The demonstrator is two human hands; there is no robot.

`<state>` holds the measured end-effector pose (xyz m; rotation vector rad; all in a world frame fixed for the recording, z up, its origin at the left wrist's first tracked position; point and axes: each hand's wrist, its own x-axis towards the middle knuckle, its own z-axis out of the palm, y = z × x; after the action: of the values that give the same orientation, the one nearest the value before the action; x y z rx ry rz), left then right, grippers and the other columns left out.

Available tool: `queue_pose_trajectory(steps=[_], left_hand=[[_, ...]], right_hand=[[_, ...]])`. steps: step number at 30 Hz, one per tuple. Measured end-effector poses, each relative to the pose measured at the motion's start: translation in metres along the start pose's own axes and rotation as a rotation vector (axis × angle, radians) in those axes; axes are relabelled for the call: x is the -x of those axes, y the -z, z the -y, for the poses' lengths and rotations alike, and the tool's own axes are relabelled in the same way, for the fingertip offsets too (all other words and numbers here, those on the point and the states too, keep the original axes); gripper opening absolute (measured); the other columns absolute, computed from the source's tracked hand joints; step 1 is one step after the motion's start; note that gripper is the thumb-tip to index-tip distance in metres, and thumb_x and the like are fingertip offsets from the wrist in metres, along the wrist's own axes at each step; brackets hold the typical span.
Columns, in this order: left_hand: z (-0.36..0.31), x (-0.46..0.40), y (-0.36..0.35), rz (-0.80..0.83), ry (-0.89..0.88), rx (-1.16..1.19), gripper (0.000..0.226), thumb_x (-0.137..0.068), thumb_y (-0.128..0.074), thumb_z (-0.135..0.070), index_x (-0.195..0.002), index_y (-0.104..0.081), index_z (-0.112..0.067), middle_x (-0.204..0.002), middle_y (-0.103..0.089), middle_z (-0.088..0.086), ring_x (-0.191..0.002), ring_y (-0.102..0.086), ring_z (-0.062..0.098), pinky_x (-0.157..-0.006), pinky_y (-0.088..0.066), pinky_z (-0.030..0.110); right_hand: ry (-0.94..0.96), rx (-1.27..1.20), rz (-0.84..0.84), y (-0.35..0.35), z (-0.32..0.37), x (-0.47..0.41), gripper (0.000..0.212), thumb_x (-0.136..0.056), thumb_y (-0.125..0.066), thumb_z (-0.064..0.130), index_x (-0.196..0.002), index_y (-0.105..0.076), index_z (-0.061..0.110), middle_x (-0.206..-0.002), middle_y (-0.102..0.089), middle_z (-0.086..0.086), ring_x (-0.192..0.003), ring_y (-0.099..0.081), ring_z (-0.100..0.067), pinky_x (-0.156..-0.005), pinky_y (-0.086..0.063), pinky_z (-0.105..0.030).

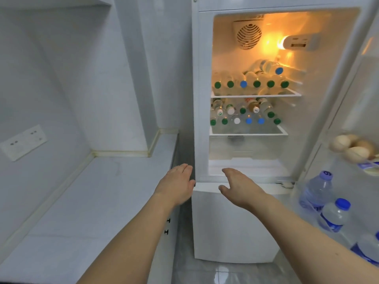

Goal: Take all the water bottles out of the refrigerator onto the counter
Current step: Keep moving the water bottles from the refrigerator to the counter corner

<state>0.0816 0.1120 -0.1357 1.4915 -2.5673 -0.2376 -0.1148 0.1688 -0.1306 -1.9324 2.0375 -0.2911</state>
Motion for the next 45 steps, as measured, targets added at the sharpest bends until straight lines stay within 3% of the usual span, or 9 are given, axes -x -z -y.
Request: queue_pose_trajectory(steps=[10,14,23,27,31,35,40,45], left_hand=[[-0.077,-0.157,0.009,-0.062,-0.039,0.07,0.049,-0.102,-0.034,-0.029,-0.148,-0.027,-0.012,-0.154,-0.03,0.005,-0.138,-0.031,0.022,-0.113,-0.028,0.034],[-0.098,-0.204,0.025,-0.113,-0.054,0.08,0.05,-0.101,-0.036,-0.03,-0.148,-0.028,-0.013,-0.153,-0.032,0.005,-0.136,-0.034,0.023,-0.109,-0.032,0.034],[-0.128,-0.308,0.068,-0.248,-0.148,0.051,0.04,-0.098,-0.041,-0.03,-0.135,-0.043,-0.015,-0.137,-0.048,0.005,-0.121,-0.047,0.026,-0.098,-0.041,0.04],[-0.141,-0.363,0.086,-0.261,-0.225,0.049,0.046,-0.099,-0.042,-0.026,-0.141,-0.038,-0.009,-0.141,-0.045,0.008,-0.125,-0.044,0.023,-0.103,-0.035,0.035],[-0.146,-0.413,0.093,-0.268,-0.276,-0.017,0.048,-0.098,-0.042,-0.03,-0.141,-0.038,-0.01,-0.139,-0.047,0.008,-0.122,-0.045,0.022,-0.099,-0.038,0.034],[-0.158,-0.464,0.096,-0.268,-0.317,-0.101,0.05,-0.097,-0.044,-0.032,-0.141,-0.037,-0.01,-0.142,-0.043,0.008,-0.126,-0.043,0.024,-0.104,-0.037,0.037],[-0.172,-0.511,0.072,-0.275,-0.343,-0.307,0.056,-0.093,-0.05,-0.032,-0.142,-0.032,-0.012,-0.143,-0.04,0.01,-0.13,-0.039,0.03,-0.109,-0.033,0.044],[-0.174,-0.543,0.056,-0.281,-0.331,-0.465,0.062,-0.094,-0.049,-0.025,-0.148,-0.023,-0.008,-0.153,-0.025,0.02,-0.138,-0.028,0.037,-0.115,-0.024,0.047]], right_hand=[[-0.047,-0.027,-0.103,0.078,-0.1,-0.095,0.049,-0.099,-0.045,0.028,-0.142,-0.035,0.007,-0.147,-0.039,-0.008,-0.134,-0.037,-0.023,-0.107,-0.03,-0.03],[-0.019,-0.08,-0.197,0.111,-0.116,-0.128,0.046,-0.096,-0.049,0.025,-0.139,-0.041,0.012,-0.143,-0.044,-0.007,-0.13,-0.043,-0.023,-0.104,-0.034,-0.03],[-0.05,-0.142,-0.482,0.179,-0.157,-0.206,0.029,-0.089,-0.051,0.02,-0.115,-0.057,0.01,-0.113,-0.061,-0.01,-0.106,-0.058,-0.031,-0.083,-0.047,-0.037],[-0.1,-0.172,-0.571,0.214,-0.175,-0.241,0.031,-0.09,-0.054,0.02,-0.12,-0.053,0.01,-0.113,-0.058,-0.011,-0.107,-0.056,-0.032,-0.085,-0.046,-0.038],[-0.132,-0.188,-0.646,0.244,-0.192,-0.273,0.036,-0.085,-0.05,0.02,-0.12,-0.052,0.011,-0.113,-0.059,-0.011,-0.107,-0.057,-0.032,-0.085,-0.049,-0.041],[-0.184,-0.186,-0.704,0.277,-0.211,-0.31,0.05,-0.086,-0.053,0.017,-0.134,-0.041,0.009,-0.13,-0.052,-0.012,-0.114,-0.053,-0.03,-0.092,-0.046,-0.039],[-0.239,-0.224,-0.663,0.296,-0.231,-0.353,0.066,-0.088,-0.056,0.02,-0.147,-0.026,0.011,-0.141,-0.044,-0.013,-0.124,-0.049,-0.03,-0.1,-0.043,-0.04],[-0.228,-0.27,-0.657,0.297,-0.246,-0.391,0.073,-0.086,-0.06,0.025,-0.149,-0.022,0.018,-0.14,-0.045,-0.009,-0.121,-0.05,-0.028,-0.097,-0.045,-0.039]])
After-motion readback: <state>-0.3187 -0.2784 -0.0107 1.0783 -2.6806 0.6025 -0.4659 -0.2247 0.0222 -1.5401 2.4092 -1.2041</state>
